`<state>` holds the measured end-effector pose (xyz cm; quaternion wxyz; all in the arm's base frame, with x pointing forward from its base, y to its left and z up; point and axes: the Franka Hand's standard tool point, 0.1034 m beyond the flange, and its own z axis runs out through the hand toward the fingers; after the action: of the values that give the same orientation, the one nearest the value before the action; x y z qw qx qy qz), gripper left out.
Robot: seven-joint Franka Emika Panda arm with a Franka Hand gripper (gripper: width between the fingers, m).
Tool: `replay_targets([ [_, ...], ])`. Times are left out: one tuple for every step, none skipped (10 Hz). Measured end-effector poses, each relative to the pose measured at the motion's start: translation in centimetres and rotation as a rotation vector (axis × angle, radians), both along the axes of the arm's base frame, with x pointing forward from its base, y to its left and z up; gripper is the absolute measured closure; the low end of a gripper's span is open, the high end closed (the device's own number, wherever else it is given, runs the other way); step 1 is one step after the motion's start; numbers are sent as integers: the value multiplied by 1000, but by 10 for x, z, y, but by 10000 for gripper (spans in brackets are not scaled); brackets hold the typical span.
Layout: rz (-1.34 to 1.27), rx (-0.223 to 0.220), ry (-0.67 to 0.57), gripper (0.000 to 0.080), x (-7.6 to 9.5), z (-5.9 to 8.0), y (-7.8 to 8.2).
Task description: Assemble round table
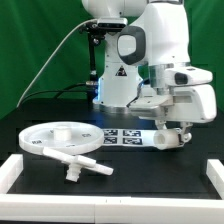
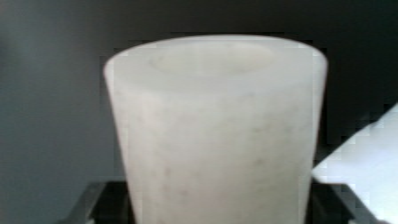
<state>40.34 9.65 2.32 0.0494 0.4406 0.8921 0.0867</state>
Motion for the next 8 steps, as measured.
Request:
replay_targets([
  [76,-8,-5,397,-2,-1,3],
  [120,-14,-8,397,-3,-1,3],
  [176,-16,-16,397,-5,-1,6],
  [325,-23,-41,397,-8,1,14],
  [432,-34,-49,397,-13,1,17],
  [493,-47,-48,397,-14,-1,14],
  [507,-60,-45,397,-10,-3,10],
  [501,-77,-32,397,-7,-4,4],
])
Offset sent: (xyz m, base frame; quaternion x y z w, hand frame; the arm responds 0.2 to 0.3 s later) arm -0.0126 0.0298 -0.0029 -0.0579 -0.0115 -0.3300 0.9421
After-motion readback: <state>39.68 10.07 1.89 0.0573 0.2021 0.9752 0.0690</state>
